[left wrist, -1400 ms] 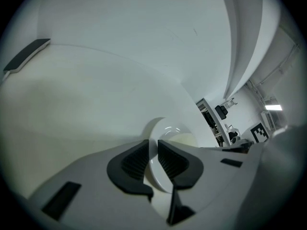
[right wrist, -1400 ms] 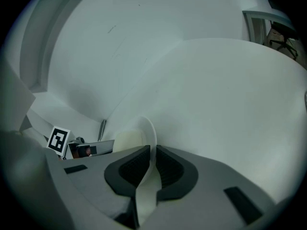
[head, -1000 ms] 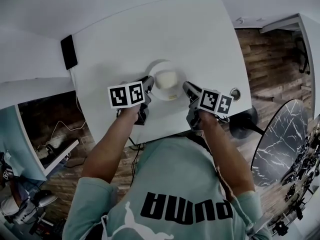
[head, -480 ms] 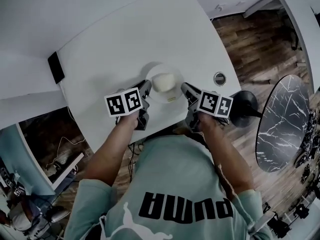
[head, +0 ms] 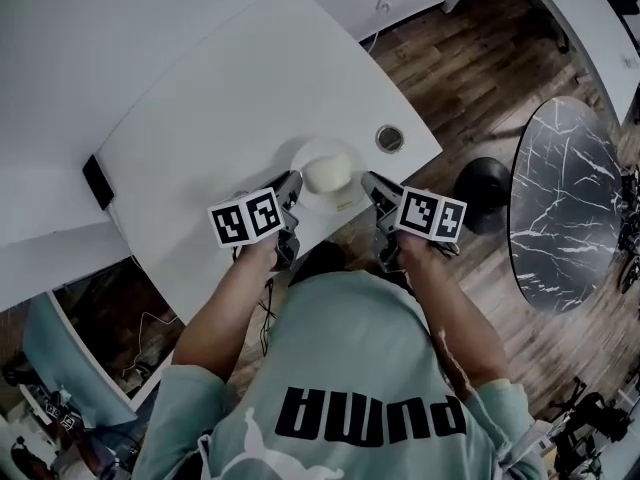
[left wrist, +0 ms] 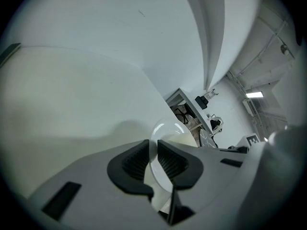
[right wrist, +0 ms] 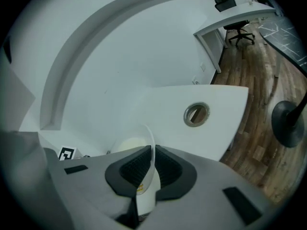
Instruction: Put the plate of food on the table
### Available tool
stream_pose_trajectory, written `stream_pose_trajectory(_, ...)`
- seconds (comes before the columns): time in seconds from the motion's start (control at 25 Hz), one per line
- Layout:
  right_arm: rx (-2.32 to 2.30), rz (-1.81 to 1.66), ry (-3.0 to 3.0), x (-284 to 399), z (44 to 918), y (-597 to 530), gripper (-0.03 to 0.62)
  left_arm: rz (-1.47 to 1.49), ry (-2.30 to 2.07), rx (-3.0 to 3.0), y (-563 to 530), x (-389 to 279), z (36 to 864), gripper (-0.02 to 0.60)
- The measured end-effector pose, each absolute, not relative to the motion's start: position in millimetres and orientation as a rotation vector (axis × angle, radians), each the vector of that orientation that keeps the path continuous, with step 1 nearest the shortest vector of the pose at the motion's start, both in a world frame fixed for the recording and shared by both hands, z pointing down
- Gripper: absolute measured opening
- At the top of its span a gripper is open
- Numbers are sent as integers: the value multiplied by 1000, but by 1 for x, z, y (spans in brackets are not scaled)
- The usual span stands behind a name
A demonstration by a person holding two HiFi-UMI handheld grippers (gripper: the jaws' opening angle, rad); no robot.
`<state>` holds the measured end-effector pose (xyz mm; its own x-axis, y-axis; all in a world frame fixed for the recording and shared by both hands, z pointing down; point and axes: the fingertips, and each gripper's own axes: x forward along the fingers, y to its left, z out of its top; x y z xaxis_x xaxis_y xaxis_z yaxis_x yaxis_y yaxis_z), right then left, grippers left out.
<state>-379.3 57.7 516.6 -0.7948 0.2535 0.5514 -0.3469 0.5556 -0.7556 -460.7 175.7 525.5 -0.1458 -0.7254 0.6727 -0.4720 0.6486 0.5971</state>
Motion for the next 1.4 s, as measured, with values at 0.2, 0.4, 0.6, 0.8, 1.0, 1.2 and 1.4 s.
stream_pose_trajectory(0.2, 120, 1292, -2193, -343, 509, 25, 34, -261, -1783, 1015, 139, -430, 515, 58)
stream_pose_trajectory(0.4, 167, 1336, -2225, -305, 498, -6, 34, -235, -1760, 1065, 105, -398, 504, 58)
stream_pose_trajectory(0.6, 220, 1399, -2251, -264, 488, -34, 32, -184, -1737, 1127, 68, -365, 493, 57)
stream_pose_trajectory(0.8, 278, 1462, -2278, -221, 481, -60, 32, -139, -1721, 1183, 37, -328, 481, 57)
stream_pose_trajectory(1.0, 330, 1510, -2303, -181, 480, -81, 32, -103, -1705, 1236, 11, -293, 476, 55)
stream_pose_trajectory(1.2, 371, 1557, -2333, -143, 474, -99, 32, -77, -1697, 1276, -12, -259, 470, 55)
stream_pose_trajectory(1.4, 408, 1595, -2363, -100, 470, -121, 31, -53, -1688, 1318, -38, -220, 464, 54)
